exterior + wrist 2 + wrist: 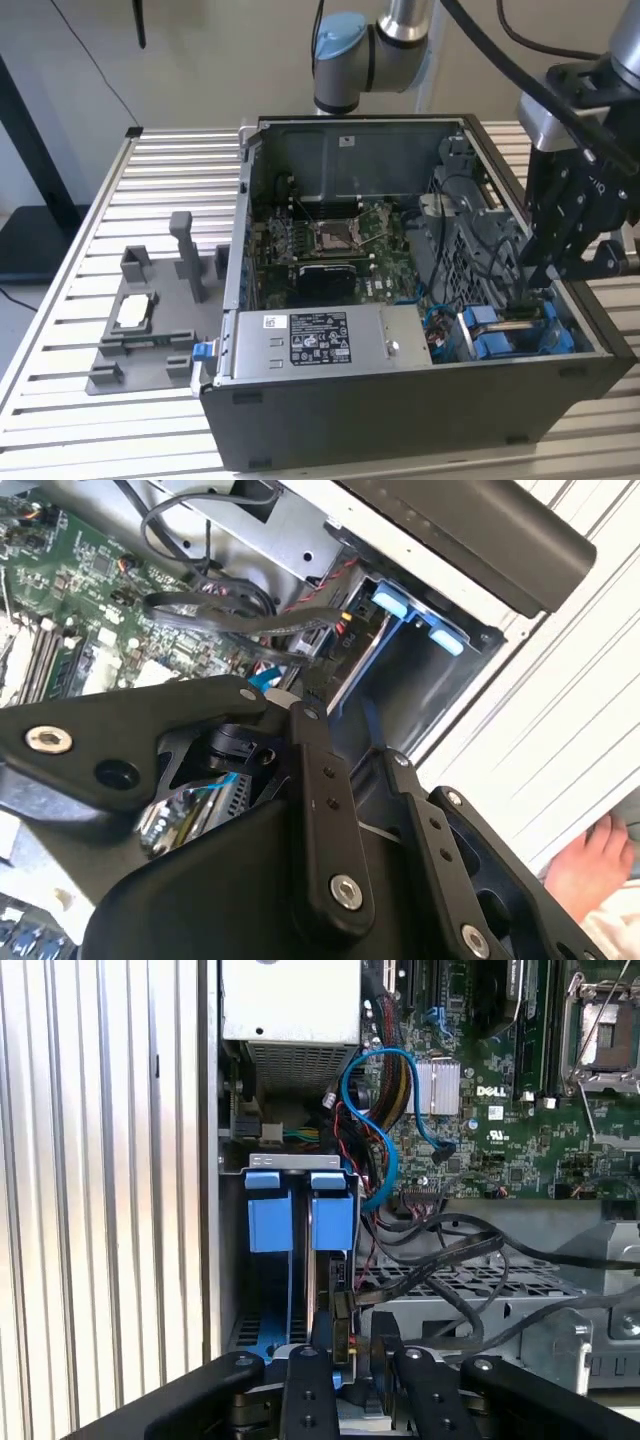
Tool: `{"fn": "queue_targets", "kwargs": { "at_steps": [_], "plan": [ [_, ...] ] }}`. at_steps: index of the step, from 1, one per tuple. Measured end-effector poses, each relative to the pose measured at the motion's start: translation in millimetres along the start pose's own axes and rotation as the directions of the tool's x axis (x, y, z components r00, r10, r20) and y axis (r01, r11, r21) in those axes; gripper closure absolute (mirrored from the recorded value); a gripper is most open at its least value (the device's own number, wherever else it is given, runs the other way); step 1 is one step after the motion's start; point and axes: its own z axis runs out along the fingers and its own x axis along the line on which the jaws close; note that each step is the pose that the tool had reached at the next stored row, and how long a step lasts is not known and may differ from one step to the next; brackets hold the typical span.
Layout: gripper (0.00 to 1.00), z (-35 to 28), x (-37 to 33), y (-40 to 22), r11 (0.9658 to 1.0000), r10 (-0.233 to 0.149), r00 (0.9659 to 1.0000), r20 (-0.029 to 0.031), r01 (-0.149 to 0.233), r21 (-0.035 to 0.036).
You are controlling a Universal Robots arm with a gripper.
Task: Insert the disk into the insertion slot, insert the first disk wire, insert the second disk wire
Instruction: 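Insert the second disk wire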
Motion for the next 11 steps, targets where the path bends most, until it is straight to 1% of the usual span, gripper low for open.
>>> {"fn": "queue_targets", "kwargs": {
  "at_steps": [2,4,6,11],
  "plan": [
    [0.70,-7.3,-0.7,-0.2,1.0000,0.000,1.0000,0.0002,0.000,0.0000],
    [0.70,-12.3,-1.2,-0.4,1.0000,0.000,1.0000,0.0001,0.000,0.0000],
    [0.70,-14.4,-1.4,-0.4,1.0000,0.000,1.0000,0.0003,0.000,0.0000],
    [0.70,-15.8,-1.6,-0.5,1.0000,0.000,1.0000,0.0002,0.000,0.0000]
  ]
}}
